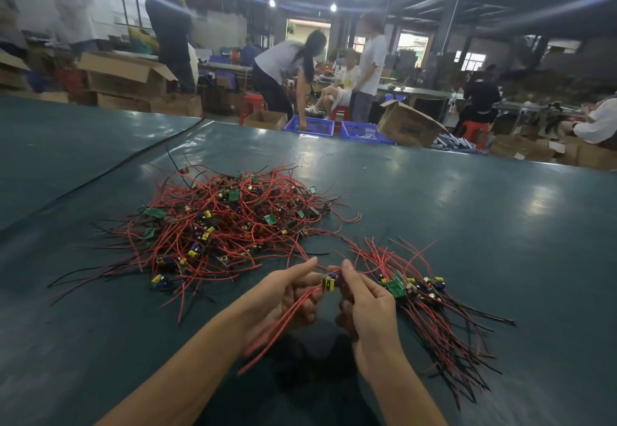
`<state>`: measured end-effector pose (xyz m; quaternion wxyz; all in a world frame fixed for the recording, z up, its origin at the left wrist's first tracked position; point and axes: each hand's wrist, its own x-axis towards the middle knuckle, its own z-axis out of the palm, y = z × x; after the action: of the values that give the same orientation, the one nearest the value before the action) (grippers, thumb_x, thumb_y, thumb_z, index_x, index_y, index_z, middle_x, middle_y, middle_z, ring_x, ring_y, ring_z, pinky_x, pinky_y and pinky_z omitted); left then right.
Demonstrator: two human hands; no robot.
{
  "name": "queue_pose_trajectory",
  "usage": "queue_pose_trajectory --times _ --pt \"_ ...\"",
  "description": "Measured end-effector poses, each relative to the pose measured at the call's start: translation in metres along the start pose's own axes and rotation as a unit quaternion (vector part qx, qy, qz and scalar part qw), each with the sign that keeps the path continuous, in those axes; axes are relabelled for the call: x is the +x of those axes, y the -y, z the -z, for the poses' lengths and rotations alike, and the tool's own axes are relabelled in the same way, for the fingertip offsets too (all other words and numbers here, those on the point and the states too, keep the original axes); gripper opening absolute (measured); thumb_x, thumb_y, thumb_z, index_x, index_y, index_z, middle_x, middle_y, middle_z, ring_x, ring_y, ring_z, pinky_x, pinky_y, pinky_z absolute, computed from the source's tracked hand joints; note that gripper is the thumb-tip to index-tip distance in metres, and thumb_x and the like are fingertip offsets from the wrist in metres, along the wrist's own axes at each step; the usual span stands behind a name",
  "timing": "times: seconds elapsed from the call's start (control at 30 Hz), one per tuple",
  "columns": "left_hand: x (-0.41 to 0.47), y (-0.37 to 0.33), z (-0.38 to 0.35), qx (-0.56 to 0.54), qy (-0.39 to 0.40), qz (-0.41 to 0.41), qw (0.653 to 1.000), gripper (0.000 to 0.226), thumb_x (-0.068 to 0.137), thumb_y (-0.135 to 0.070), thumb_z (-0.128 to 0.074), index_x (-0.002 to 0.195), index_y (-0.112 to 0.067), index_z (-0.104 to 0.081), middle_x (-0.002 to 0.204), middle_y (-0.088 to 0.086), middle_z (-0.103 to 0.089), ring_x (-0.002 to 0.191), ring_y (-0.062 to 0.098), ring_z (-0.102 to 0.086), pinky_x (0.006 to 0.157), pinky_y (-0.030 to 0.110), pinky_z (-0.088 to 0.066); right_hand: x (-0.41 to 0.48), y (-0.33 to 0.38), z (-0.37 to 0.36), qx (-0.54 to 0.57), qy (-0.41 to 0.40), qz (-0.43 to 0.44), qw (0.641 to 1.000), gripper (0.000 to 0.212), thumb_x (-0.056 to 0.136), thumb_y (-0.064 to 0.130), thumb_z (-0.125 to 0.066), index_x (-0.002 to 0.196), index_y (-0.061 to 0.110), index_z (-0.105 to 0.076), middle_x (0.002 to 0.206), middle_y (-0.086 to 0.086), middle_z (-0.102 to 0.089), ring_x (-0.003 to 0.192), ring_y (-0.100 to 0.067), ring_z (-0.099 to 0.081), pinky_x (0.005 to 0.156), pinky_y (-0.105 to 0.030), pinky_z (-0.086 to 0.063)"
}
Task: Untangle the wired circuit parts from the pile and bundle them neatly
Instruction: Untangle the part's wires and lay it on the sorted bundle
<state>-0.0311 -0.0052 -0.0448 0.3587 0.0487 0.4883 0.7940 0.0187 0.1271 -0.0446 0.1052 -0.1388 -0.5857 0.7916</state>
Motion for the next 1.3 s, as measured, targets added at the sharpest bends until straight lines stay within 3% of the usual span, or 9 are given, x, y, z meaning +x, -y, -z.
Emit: queue_pose_trajectory --times 0.07,0.17,0.33,0.43,0.6,0.8,0.97,1.1,1.3 --pt "-0.001 0.003 0.002 -0.006 -0.021 -0.014 1.000 0.015 0.073 -0.026 -0.072 0.075 -0.012 -0.077 0.062 0.002 -0.061 0.044 0.008 -0.053 0.046 0.020 -0.046 0.003 0.001 0.002 0.039 -0.042 -0.005 0.998 0.025 0.088 0.029 -0.070 0.068 0.017 -0.079 0.058 -0.007 -0.049 0.049 -0.017 -0.040 0.048 -0.024 -0.034" --pt "-0.002 0.015 0.003 0.152 -0.018 -0.077 0.985 0.014 0.078 -0.014 -0.073 0.091 -0.009 -0.070 0.070 0.003 -0.069 0.052 0.008 -0.060 0.051 0.019 -0.049 0.006 0.003 0.004 0.094 -0.090 0.004 0.992 0.033 0.091 0.022 -0.067 0.061 0.016 -0.078 0.051 0.002 -0.049 0.034 -0.006 -0.028 0.034 -0.018 -0.024" --pt "-0.002 0.028 -0.008 0.386 -0.003 -0.228 0.894 0.030 0.081 -0.048 -0.071 0.080 -0.018 -0.064 0.067 -0.005 -0.067 0.060 0.008 -0.063 0.056 0.019 -0.048 0.004 0.004 0.005 0.119 -0.106 -0.039 0.986 0.043 0.089 0.028 -0.070 0.049 0.012 -0.068 0.047 0.001 -0.048 0.039 -0.011 -0.040 0.041 -0.021 -0.036" --pt "0.001 0.034 -0.013 0.383 -0.055 -0.328 0.862 0.030 0.086 -0.051 -0.061 0.077 -0.022 -0.062 0.066 -0.007 -0.064 0.058 0.004 -0.059 0.056 0.019 -0.046 -0.001 0.004 -0.001 0.097 -0.052 -0.050 0.993 0.033 0.088 0.028 -0.069 0.059 0.014 -0.077 0.062 -0.008 -0.069 0.056 -0.023 -0.065 0.055 -0.032 -0.057" --pt "0.000 0.031 -0.011 0.373 -0.136 -0.400 0.826 0.040 0.089 -0.053 -0.052 0.061 -0.024 -0.056 0.055 -0.005 -0.056 0.051 0.005 -0.052 0.052 0.021 -0.041 -0.008 0.002 -0.006 0.042 -0.007 -0.017 0.999 0.023 0.087 0.027 -0.070 0.071 0.012 -0.079 0.076 -0.014 -0.075 0.070 -0.027 -0.072 0.059 -0.034 -0.059" --pt "0.000 0.029 -0.014 0.362 -0.158 -0.349 0.850 0.059 0.088 -0.062 -0.048 0.069 -0.008 -0.064 0.062 0.008 -0.065 0.055 0.021 -0.061 0.056 0.034 -0.051 -0.011 0.002 -0.007 -0.007 -0.021 0.024 0.999 0.024 0.088 0.027 -0.069 0.069 0.019 -0.079 0.072 -0.008 -0.075 0.068 -0.023 -0.072 0.064 -0.035 -0.061" --pt "-0.004 0.022 -0.022 0.255 -0.104 -0.303 0.912 0.043 0.094 -0.037 -0.051 0.060 -0.018 -0.069 0.058 -0.002 -0.066 0.054 0.008 -0.063 0.055 0.018 -0.048 -0.010 0.003 -0.007 -0.036 -0.045 0.084 0.995 0.025 0.092 0.030 -0.064 0.071 0.027 -0.079 0.073 -0.003 -0.075 0.074 -0.018 -0.071 0.077 -0.039 -0.060" --pt "-0.007 0.021 -0.026 0.188 -0.107 -0.263 0.940 0.039 0.080 -0.049 -0.058 0.056 -0.020 -0.069 0.058 0.002 -0.063 0.050 0.013 -0.057 0.050 0.023 -0.047 -0.011 0.001 -0.010 -0.029 -0.056 0.088 0.994 0.027 0.091 0.036 -0.060 0.072 0.031 -0.078 0.057 0.009 -0.064 0.054 -0.001 -0.058 0.052 -0.017 -0.050" --pt "-0.007 0.020 -0.024 0.167 -0.113 -0.272 0.941 0.042 0.083 -0.049 -0.065 0.053 -0.019 -0.066 0.057 0.007 -0.059 0.046 0.016 -0.054 0.047 0.024 -0.045 0.009 0.008 0.005 0.092 -0.151 0.026 0.984 0.035 0.096 0.025 -0.061 0.066 0.022 -0.077 0.046 0.014 -0.042 0.037 -0.001 -0.031 0.035 -0.016 -0.031"
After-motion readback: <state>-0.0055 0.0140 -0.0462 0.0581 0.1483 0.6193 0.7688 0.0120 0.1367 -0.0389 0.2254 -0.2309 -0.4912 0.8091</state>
